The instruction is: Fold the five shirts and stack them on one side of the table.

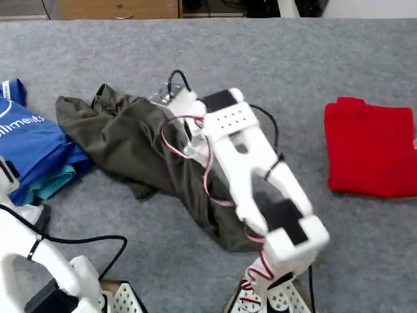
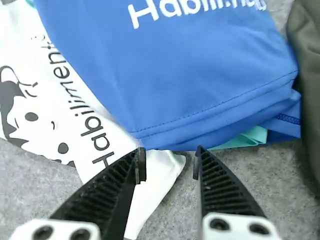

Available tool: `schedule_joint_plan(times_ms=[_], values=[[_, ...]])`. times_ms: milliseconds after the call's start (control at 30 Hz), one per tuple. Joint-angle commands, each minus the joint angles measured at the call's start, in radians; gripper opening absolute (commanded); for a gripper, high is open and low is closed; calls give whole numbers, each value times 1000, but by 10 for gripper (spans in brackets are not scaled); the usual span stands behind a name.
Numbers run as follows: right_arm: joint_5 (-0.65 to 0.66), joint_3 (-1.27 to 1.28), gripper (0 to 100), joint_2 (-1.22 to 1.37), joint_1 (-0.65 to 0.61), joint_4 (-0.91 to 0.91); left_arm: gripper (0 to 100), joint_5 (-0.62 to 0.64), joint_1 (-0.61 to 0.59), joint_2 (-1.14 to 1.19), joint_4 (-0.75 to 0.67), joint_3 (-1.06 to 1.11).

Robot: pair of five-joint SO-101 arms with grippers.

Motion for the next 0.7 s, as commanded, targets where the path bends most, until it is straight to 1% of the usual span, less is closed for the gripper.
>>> schedule_joint_plan(times_ms=[0,200,333,567,667], values=[[-20,-193,159,88,-39,52,167,-11,-14,-22,-20,9],[-25,-424,159,269,-85,178,167,-9,-8,-22,-20,11],[-101,-549,159,378,-90,193,167,-9,-8,-19,-20,11],[-126,-645,157,529,-107,198,167,-11,-8,-15,-20,12],[-124,-691,143,561,-119,232,167,-11,-8,-13,-20,12]])
